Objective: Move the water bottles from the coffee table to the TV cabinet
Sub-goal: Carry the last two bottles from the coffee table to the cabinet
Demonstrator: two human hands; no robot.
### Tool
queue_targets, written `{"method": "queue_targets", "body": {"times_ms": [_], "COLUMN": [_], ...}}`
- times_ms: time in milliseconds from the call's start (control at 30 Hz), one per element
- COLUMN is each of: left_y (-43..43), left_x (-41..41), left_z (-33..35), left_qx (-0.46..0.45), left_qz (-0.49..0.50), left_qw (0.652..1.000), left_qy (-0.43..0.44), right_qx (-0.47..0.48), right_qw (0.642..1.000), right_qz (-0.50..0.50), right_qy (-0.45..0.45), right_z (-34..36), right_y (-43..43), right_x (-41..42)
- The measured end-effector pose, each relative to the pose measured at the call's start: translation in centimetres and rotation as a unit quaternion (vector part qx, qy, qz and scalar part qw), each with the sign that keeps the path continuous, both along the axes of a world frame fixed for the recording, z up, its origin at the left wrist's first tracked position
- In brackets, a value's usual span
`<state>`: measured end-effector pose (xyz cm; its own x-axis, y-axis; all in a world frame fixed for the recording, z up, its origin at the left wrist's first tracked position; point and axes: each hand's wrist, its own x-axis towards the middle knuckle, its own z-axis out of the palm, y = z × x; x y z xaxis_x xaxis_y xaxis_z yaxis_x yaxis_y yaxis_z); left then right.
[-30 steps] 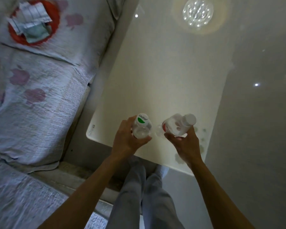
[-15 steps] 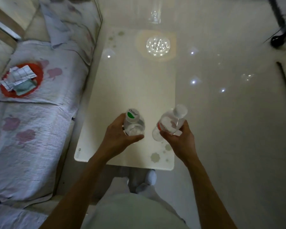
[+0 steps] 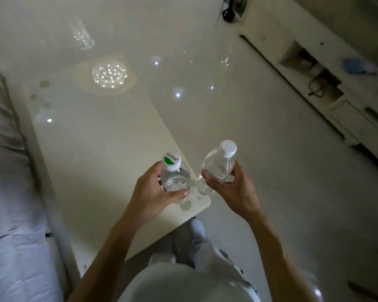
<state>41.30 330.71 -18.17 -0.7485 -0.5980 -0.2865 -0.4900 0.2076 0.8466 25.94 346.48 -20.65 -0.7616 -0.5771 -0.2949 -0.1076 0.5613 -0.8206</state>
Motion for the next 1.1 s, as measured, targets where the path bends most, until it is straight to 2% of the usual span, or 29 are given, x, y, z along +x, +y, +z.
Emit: {"method": "queue_targets", "body": {"times_ms": [200, 367, 1100], "left_y": [1.5, 4.0, 20.8], "left_x": [-1.9, -4.3, -22.9], "left_z": [0.8, 0.8, 1.9], "left_qx": [0.011, 0.016, -0.006], "left_qz": [-0.112, -0.193, -0.356], "left_qw": [0.993, 0.981, 0.934], "left_qy": [0.021, 0.013, 0.004], "right_qx": [0.002, 0.006, 0.044], "right_qw": [0.992, 0.980, 0.951], "right_qz": [-0.128, -0.198, -0.304], "right_qy": [0.017, 0.019, 0.014], "right_z": [1.2, 1.8, 3.0], "right_y": [4.9, 9.7, 28.7], "right_x": [2.1, 2.7, -9.0]}}
